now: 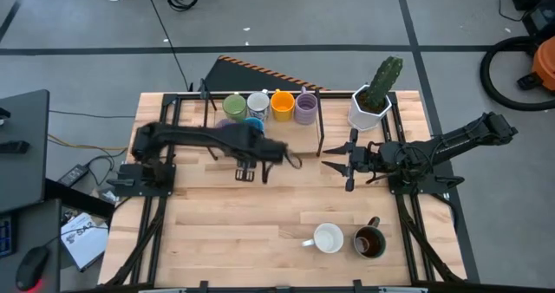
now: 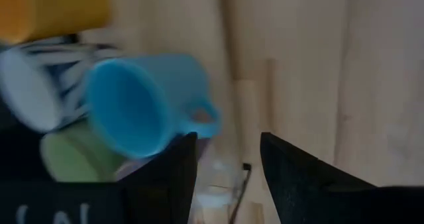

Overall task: Place coffee mugs
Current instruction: Put the dark green mug on the shelf aligned with the yellow mug

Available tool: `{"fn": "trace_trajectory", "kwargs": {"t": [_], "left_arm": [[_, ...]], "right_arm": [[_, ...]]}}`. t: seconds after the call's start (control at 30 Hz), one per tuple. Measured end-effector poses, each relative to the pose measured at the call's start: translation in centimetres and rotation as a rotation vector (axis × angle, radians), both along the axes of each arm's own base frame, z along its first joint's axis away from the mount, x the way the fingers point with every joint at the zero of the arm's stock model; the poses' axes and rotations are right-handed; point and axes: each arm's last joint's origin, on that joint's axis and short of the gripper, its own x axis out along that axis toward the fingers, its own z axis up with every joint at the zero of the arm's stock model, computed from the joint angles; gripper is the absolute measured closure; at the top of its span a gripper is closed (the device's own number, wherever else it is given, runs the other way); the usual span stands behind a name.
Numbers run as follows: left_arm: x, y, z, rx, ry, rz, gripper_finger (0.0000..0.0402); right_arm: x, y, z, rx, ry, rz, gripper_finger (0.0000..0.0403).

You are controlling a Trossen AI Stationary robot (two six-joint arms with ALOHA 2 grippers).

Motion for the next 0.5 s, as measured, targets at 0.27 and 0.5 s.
{"fn": "trace_trajectory", "kwargs": {"t": [0.27, 0.5], "left_arm": [[-0.7, 2.9, 2.1, -0.011, -0.133, 0.081, 0.023], [0.4, 2.2, 0.7, -0.096, -0.323, -0.081, 0.023]], "right_arm": [[0.1, 0.1, -0.1, -0.001, 0.006, 0.005, 0.0254], [0.2, 0.1, -0.4, -0.006, 0.028, 0.006, 0.0254]]}}
